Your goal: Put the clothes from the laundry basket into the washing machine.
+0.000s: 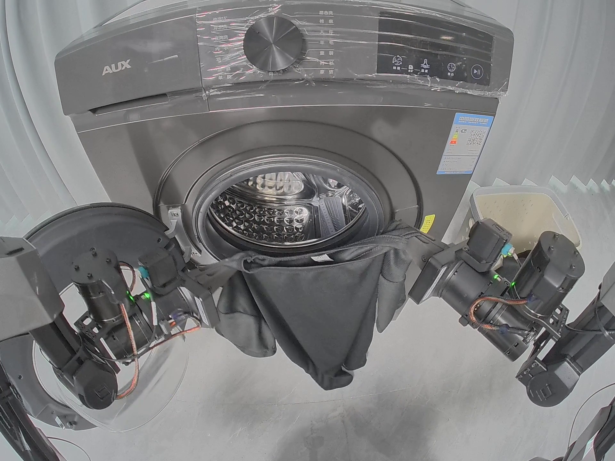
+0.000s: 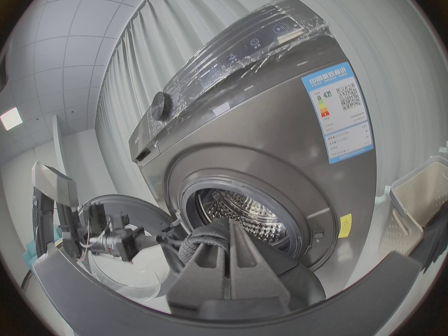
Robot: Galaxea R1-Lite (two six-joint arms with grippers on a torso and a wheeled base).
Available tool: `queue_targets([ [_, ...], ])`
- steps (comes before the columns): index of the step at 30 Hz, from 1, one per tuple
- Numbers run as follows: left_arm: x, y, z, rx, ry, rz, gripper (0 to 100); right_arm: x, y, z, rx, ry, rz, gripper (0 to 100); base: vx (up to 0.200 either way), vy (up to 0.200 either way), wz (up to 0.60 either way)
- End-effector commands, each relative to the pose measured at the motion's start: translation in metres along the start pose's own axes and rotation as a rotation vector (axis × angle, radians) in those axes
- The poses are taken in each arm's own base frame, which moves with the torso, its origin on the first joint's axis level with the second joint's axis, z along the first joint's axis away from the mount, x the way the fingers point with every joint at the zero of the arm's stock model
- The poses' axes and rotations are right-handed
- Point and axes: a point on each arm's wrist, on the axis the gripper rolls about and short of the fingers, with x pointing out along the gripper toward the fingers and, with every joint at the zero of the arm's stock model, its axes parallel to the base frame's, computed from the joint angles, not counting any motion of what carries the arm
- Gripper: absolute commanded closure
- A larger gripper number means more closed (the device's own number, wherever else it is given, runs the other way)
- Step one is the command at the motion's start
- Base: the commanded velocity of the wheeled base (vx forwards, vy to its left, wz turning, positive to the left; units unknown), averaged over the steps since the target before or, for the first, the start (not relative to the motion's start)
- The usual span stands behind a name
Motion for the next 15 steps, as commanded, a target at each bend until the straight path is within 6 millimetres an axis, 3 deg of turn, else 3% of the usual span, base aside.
queue_targets([
  [1,-0.008,0.011,0.025,0.023,-0.093,0.043,100,-0.005,-0.001,-0.011,0.001,0.049,-0.004,100,0.0,0.0,0.0],
  [15,-0.023,0.006,0.059,0.063,-0.214,0.047,100,-0.004,0.001,-0.011,0.002,0.045,0.001,100,0.0,0.0,0.0],
])
